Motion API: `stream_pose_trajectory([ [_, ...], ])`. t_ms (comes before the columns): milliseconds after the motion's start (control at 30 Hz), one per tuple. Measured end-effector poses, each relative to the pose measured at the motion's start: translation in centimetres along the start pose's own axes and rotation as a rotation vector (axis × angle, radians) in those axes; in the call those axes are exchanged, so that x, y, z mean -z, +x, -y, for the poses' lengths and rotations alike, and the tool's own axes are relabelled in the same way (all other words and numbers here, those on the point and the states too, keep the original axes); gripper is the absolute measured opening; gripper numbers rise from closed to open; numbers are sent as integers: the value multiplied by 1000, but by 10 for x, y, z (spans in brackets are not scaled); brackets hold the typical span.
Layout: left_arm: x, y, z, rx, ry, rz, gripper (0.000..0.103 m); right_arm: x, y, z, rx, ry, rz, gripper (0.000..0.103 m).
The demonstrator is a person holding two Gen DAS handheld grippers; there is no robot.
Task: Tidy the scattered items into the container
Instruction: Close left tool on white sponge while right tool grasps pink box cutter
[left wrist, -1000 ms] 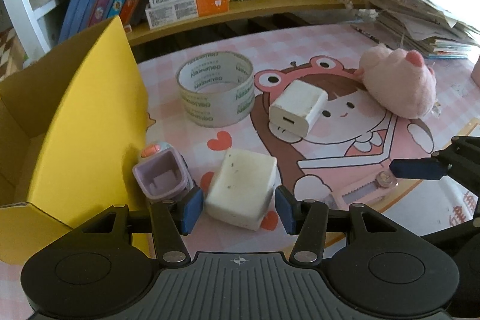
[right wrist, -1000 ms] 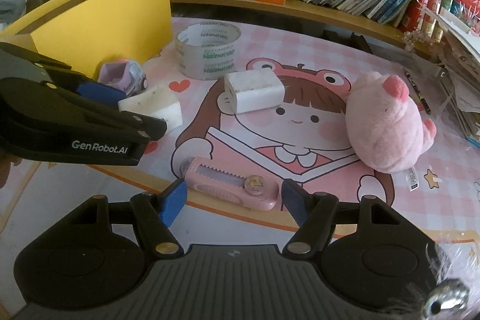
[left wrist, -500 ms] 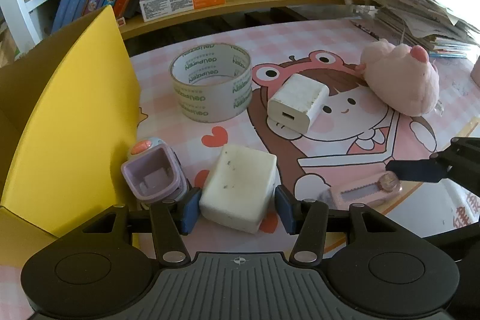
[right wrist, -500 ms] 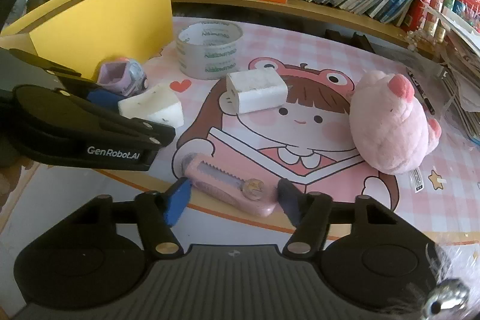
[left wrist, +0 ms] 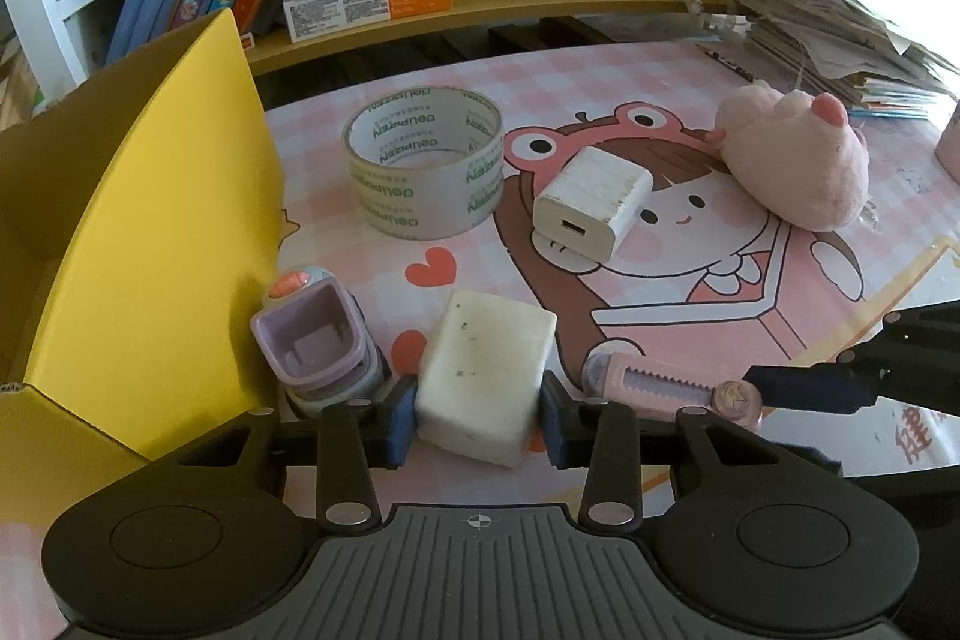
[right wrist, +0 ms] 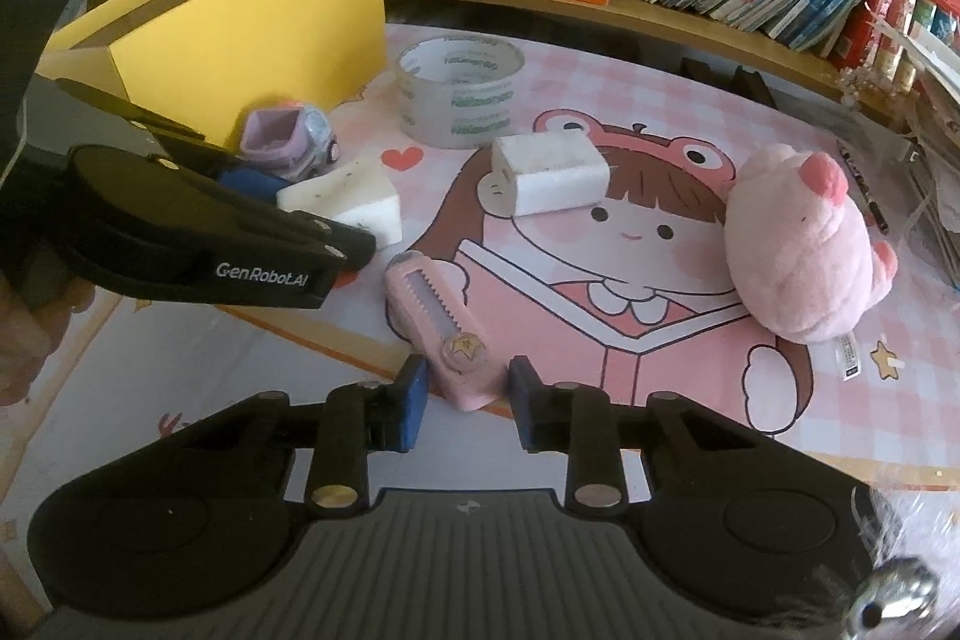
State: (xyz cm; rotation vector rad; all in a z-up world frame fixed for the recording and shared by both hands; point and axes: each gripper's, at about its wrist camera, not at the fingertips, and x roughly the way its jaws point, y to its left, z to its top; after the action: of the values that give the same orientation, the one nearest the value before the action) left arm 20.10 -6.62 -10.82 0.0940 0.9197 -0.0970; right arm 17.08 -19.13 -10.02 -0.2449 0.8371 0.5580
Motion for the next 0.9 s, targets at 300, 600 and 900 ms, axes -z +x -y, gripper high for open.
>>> stream_pose_trajectory([
  [300,0,0,0,3,-3,1,39,-6,10,-7,5,-68,24,44],
  [600,1,-2,-2,10,-16,-7,36,-5,8,-8,-38,-71,18,25],
  [900,5,-16,0,5,-22,8,33,0,-5,-5,-1,-47,22,24],
])
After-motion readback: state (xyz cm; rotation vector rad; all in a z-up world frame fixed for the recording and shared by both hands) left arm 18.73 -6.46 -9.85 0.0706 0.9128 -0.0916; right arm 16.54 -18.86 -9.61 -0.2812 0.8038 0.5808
